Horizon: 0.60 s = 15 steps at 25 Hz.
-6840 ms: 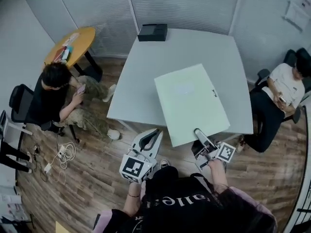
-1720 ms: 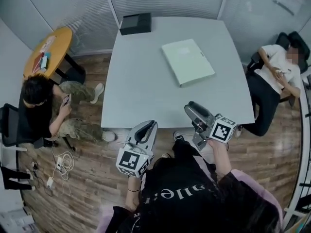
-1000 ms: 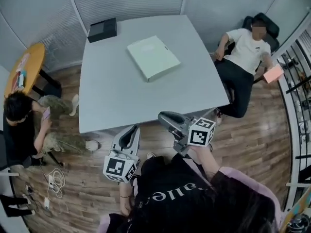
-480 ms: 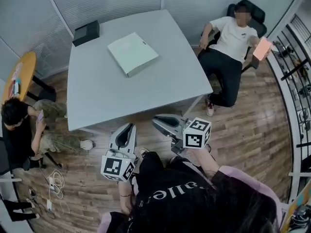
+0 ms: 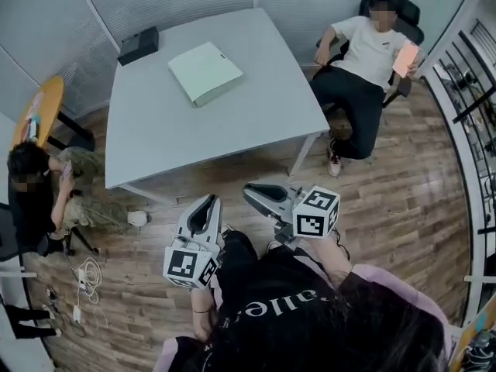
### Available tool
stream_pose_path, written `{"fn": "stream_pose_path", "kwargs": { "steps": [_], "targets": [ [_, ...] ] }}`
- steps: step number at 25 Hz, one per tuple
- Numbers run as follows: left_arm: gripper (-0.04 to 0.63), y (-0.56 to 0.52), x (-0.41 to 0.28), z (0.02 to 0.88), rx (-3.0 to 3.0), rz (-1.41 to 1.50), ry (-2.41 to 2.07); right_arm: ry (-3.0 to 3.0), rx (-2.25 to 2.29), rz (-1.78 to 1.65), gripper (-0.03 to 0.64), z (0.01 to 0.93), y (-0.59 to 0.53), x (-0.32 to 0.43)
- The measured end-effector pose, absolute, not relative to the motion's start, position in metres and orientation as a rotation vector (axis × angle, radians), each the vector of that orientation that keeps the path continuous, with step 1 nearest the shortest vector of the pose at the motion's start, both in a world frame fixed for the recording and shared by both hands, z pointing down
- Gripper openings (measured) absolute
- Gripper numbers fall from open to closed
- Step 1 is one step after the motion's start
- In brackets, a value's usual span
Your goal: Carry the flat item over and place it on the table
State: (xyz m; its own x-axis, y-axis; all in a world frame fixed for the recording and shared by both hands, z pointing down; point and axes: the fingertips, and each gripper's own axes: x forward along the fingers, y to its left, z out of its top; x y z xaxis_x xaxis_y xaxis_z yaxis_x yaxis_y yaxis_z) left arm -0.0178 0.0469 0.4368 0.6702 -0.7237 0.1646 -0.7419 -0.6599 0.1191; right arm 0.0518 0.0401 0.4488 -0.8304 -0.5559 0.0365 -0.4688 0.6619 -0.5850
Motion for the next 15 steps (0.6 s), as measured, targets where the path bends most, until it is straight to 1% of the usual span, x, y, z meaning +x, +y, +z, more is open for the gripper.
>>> {"fn": "stream_pose_path", "kwargs": {
  "steps": [15],
  "targets": [
    [0.044,0.07,0.01,0.422,2.752,0.135,-1.219,2.744,-0.827,-0.846,0.04,0.44,0.062,0.077]
  ]
}}
